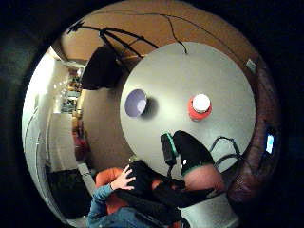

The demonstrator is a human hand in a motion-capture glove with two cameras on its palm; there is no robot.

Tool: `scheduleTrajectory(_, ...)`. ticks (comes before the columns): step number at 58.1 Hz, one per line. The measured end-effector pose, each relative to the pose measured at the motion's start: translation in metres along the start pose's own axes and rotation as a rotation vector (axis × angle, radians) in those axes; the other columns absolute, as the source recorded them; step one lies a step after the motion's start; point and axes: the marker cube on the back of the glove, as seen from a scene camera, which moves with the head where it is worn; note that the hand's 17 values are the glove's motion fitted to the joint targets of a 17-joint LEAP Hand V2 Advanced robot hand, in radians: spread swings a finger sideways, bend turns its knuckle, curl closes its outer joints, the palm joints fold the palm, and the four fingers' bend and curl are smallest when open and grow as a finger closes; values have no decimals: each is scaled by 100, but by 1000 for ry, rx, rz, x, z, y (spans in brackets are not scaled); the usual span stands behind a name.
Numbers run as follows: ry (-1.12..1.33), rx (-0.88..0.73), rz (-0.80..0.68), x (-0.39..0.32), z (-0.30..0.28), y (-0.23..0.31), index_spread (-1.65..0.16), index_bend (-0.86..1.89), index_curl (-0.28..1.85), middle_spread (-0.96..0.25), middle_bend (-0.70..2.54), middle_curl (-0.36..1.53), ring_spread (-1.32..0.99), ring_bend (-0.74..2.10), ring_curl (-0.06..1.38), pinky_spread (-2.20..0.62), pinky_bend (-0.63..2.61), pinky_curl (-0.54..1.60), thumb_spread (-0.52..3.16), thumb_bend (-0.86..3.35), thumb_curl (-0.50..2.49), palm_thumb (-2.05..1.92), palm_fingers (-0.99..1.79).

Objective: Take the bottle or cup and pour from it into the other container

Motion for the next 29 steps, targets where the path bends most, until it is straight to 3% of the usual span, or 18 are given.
scheduleTrajectory(29, -669, 41, 60, 49, 136, 3, -39, 12, 20, -10, 21, 31, -9, 45, 28, 23, 50, 34, 95, -3, 35, 60, 5)
